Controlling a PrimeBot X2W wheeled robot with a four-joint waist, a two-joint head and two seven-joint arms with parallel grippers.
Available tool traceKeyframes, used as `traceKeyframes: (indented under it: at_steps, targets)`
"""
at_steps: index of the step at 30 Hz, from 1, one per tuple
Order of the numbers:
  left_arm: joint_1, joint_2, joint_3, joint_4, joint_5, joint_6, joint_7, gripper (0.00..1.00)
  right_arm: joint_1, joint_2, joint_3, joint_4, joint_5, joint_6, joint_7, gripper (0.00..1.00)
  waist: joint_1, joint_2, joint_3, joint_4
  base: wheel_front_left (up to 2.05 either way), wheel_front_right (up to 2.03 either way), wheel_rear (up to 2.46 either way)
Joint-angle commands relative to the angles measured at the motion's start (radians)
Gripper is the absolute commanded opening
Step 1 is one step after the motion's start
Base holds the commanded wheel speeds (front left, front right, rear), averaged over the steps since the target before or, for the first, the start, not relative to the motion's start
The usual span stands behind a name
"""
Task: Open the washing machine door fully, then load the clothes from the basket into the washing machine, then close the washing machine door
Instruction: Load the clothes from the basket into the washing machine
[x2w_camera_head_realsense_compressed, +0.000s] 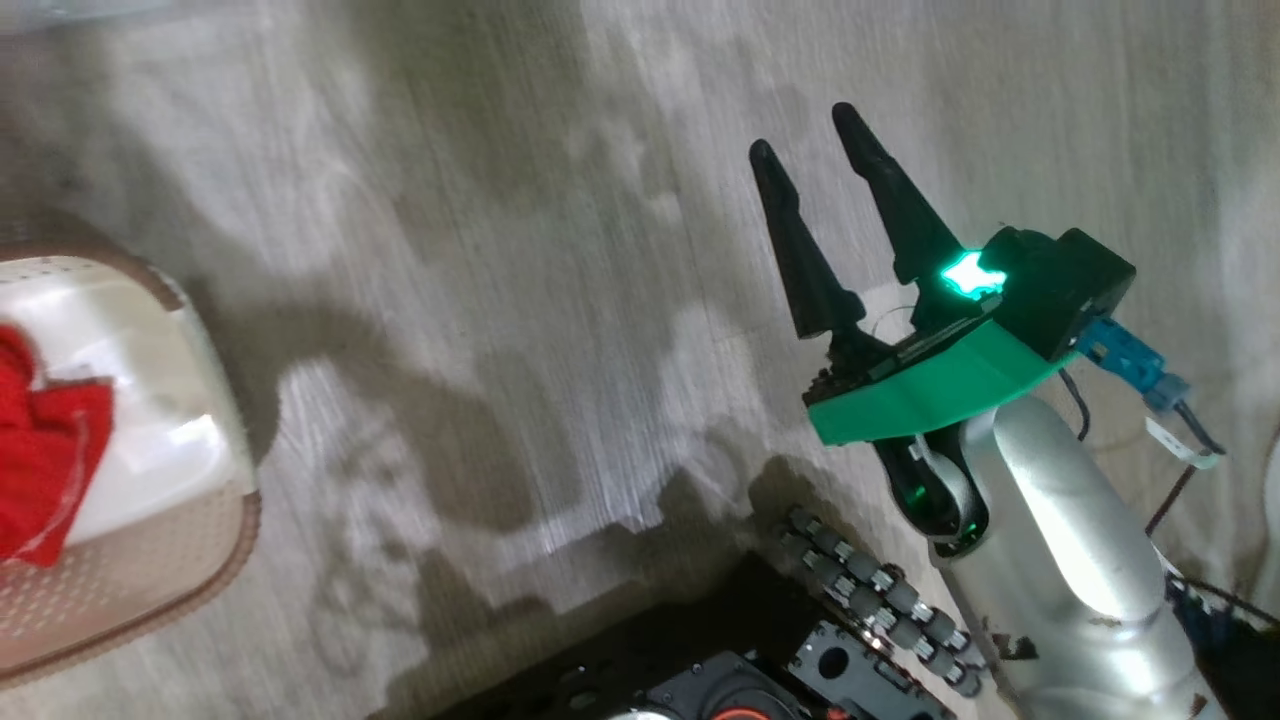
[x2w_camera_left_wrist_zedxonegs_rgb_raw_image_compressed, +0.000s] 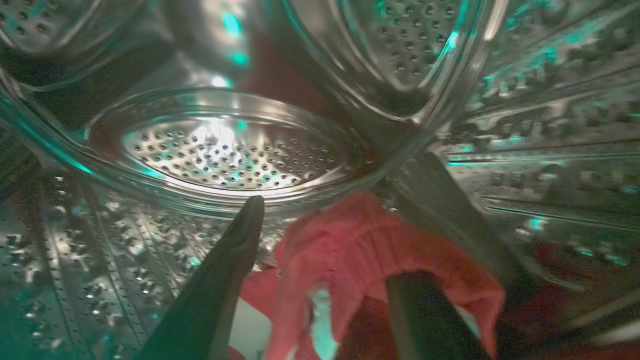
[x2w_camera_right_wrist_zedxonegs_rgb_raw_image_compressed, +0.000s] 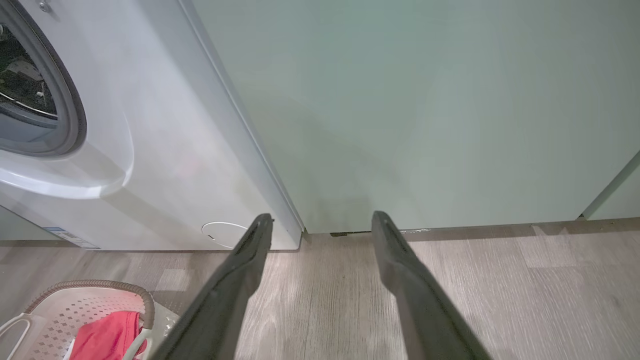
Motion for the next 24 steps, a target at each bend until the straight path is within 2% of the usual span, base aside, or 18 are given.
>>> traceKeyframes:
  at_steps: [1,7,14,24]
  targets:
    - [0.006,0.015,-0.008,-0.025,-0.008,-0.001,-0.009,1.00,0.028,0.005,0.007,-0.022,-0.011,0.000,-0.006,1.00,0.0000,0.0000,-0.026,0.025,0.00,0.00,0.00]
    - [0.100,-0.056,-0.036,-0.035,-0.069,-0.001,-0.012,1.00,0.033,0.005,-0.030,-0.007,-0.059,0.000,-0.006,1.00,0.0000,0.0000,-0.104,0.088,0.00,0.00,0.00]
    - [0.318,-0.102,-0.076,-0.148,-0.152,-0.001,-0.013,1.00,0.059,0.005,-0.073,0.033,-0.122,0.000,-0.006,1.00,0.0000,0.0000,-0.227,0.171,0.00,0.00,0.00]
    - [0.648,-0.122,-0.094,-0.342,-0.269,-0.001,-0.013,1.00,0.127,0.005,-0.135,0.071,-0.185,0.000,-0.006,1.00,0.0000,0.0000,-0.416,0.256,0.00,0.00,0.00]
